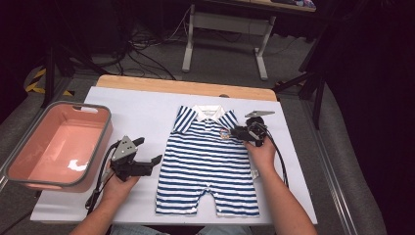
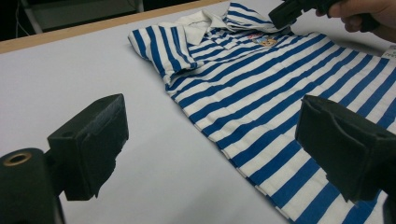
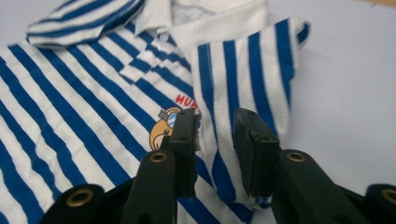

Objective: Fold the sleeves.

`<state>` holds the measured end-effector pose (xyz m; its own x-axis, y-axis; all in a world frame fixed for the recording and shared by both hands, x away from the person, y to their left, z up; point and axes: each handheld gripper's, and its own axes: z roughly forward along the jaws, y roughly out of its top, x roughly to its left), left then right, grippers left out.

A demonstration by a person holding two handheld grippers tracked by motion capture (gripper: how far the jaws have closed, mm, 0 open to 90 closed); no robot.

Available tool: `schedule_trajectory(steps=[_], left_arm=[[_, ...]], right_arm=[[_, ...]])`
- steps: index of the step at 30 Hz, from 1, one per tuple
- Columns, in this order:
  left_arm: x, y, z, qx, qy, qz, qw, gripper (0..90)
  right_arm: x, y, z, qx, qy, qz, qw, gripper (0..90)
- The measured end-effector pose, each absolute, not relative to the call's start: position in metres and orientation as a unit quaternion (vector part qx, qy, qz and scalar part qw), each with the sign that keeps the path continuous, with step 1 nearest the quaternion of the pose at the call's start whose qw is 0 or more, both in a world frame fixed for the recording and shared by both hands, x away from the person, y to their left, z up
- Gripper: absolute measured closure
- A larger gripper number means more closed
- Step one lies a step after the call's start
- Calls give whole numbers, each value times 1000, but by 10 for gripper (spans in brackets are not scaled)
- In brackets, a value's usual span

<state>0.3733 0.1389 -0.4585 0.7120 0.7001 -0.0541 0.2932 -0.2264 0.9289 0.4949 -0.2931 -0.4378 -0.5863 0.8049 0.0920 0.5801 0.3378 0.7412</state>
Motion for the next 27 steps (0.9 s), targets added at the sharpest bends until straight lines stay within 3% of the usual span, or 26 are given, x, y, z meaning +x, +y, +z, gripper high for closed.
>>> schedule_trajectory(steps=[4, 8, 15, 21, 27], left_arm=[[373, 139, -459, 759, 328, 193, 528, 103], [373, 139, -458, 758, 328, 192, 529, 103], [372, 140, -458, 756, 329, 193, 532, 103], [364, 141, -455, 754, 327, 188, 538, 99], [356, 141, -454, 762, 322, 194, 527, 92]], right_arm=[[488, -307, -430, 449, 779, 402, 175, 785], [489, -302, -440, 441, 814, 346, 154, 864], [487, -294, -434, 425, 823, 331, 182, 845], [512, -283, -421, 431, 807, 344, 211, 790], [549, -269, -433, 462, 797, 329, 210, 889]])
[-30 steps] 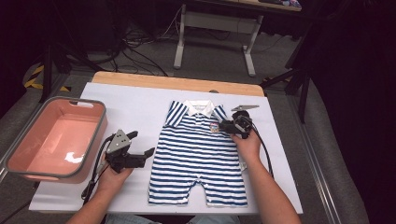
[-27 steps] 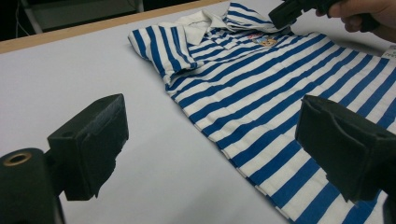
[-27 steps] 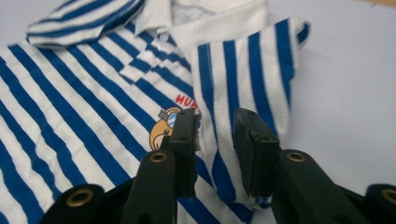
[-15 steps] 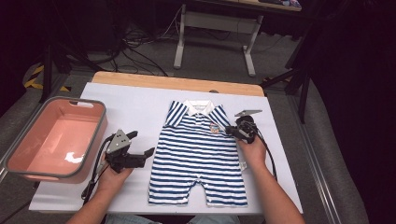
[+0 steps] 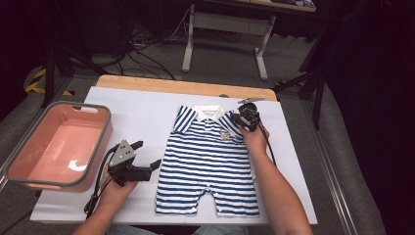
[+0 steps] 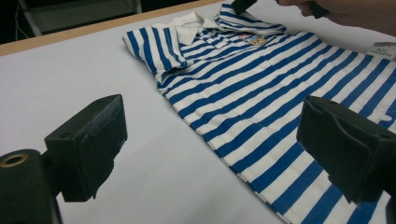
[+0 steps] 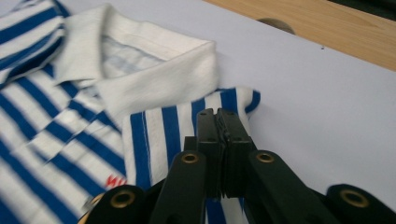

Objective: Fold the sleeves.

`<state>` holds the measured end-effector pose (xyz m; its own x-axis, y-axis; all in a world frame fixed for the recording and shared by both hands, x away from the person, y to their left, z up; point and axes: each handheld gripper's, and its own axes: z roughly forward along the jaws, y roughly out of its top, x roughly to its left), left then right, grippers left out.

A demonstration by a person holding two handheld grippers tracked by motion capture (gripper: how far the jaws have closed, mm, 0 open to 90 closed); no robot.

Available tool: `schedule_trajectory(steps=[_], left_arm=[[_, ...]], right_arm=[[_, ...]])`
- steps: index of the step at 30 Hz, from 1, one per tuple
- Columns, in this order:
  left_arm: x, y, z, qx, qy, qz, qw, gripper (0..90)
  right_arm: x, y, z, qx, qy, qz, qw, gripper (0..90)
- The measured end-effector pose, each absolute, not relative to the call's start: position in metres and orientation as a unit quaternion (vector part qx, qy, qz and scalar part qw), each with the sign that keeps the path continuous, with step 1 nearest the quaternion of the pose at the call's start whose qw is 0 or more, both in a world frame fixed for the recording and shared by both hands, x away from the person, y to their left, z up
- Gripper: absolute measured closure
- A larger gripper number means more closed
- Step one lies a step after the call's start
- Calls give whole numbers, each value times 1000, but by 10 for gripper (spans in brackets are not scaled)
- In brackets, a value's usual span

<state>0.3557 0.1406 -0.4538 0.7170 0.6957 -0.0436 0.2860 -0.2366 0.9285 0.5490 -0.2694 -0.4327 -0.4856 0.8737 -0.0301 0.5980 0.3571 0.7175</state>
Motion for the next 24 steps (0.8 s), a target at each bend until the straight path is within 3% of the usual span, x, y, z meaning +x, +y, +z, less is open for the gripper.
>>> schedule_trajectory(steps=[4, 10, 18, 24], left_arm=[[353, 144, -454, 762, 324, 196, 525, 91], [355, 145, -454, 761, 326, 188, 529, 90], [367, 132, -446, 765, 322, 179, 528, 66], [375, 129, -441, 760, 325, 166, 538, 62]], right_arm=[[563, -274, -447, 475, 787, 317, 235, 900], [566, -291, -450, 501, 770, 323, 227, 873], [542, -297, -427, 457, 791, 351, 208, 856], [534, -290, -446, 449, 817, 303, 195, 891]])
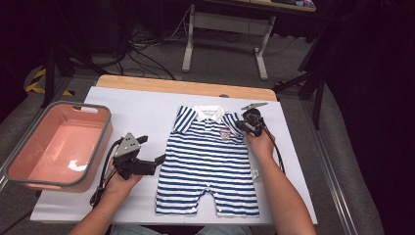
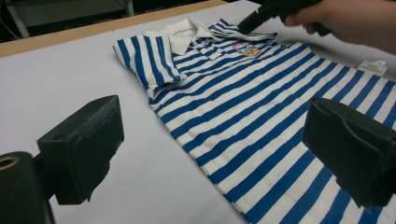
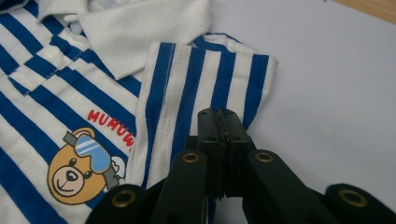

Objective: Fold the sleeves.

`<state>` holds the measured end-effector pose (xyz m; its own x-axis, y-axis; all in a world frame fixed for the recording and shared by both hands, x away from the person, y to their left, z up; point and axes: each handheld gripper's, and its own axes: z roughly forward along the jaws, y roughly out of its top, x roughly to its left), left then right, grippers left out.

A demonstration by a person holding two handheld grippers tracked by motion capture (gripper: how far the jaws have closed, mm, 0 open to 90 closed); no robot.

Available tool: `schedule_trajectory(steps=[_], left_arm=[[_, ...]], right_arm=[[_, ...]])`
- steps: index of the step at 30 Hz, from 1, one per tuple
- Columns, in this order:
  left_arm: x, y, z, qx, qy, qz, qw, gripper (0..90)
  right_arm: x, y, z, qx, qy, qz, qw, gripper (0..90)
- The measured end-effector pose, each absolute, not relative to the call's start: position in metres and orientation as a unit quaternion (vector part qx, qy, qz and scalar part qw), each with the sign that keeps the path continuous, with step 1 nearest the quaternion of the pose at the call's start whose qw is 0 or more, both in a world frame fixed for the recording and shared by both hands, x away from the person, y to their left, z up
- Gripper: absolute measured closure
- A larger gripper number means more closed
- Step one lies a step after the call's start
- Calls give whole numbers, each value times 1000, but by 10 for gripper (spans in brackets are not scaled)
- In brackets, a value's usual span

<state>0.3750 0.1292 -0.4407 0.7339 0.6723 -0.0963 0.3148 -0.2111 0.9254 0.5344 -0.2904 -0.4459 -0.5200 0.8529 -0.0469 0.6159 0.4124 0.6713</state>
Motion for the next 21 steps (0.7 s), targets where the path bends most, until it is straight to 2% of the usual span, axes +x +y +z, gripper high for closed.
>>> schedule_trajectory(steps=[3, 7, 9, 11, 14, 19, 21], left_arm=[[380, 129, -439, 758, 331, 159, 539, 62], [391, 125, -436, 759, 343, 144, 534, 42], [398, 121, -434, 757, 358, 142, 528, 29], [403, 118, -431, 759, 363, 149, 519, 26], [412, 114, -426, 761, 368, 146, 515, 23], [429, 106, -415, 769, 377, 141, 496, 33], [436, 103, -412, 774, 380, 143, 485, 49]], right_arm=[[531, -293, -443, 462, 811, 304, 193, 883], [519, -297, -427, 443, 808, 325, 212, 868], [513, -300, -418, 437, 802, 343, 219, 800], [507, -302, -411, 433, 796, 360, 222, 690], [503, -306, -404, 430, 796, 369, 211, 596], [499, -313, -400, 433, 794, 372, 210, 470], [498, -314, -398, 436, 795, 368, 207, 445]])
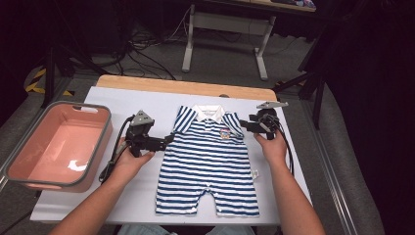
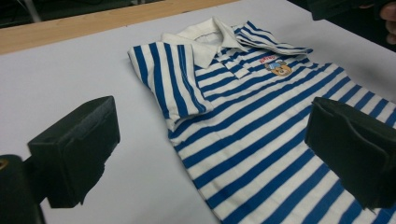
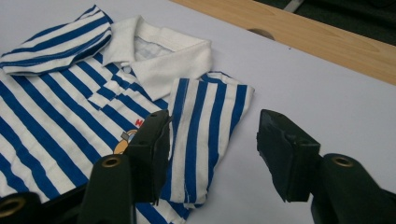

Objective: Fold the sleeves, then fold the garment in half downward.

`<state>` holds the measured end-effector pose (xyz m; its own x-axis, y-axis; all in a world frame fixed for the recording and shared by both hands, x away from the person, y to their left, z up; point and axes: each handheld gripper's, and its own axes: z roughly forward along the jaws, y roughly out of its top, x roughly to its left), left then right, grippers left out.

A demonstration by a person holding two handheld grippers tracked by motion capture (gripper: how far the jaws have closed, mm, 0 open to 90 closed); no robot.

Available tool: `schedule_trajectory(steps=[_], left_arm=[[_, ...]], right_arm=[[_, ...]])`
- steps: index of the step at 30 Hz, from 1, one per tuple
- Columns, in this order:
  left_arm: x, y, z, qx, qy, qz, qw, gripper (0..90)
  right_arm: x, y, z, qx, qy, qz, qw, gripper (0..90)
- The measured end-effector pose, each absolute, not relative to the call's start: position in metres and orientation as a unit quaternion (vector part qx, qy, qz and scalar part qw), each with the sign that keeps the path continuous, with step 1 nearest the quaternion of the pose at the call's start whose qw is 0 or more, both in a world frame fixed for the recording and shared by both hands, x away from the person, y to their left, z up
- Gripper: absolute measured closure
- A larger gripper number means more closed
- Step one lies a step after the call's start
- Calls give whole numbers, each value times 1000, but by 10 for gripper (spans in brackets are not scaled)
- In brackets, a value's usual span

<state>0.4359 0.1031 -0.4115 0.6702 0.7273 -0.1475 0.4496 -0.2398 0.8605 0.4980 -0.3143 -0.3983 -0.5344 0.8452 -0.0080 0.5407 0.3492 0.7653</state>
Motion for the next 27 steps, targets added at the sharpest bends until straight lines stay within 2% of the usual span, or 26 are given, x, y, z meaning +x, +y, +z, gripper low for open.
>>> schedule_trajectory(steps=[8, 13, 18, 27], left_arm=[[462, 97, -404, 775, 400, 140, 469, 72], [475, 94, -402, 779, 402, 145, 458, 78], [492, 88, -401, 785, 402, 150, 446, 83], [522, 72, -402, 801, 408, 150, 411, 106]], right_arm=[[498, -315, -394, 444, 792, 358, 218, 389], [502, -311, -391, 454, 790, 347, 221, 310], [509, -309, -390, 461, 788, 336, 232, 275], [526, -310, -394, 486, 777, 332, 221, 285]])
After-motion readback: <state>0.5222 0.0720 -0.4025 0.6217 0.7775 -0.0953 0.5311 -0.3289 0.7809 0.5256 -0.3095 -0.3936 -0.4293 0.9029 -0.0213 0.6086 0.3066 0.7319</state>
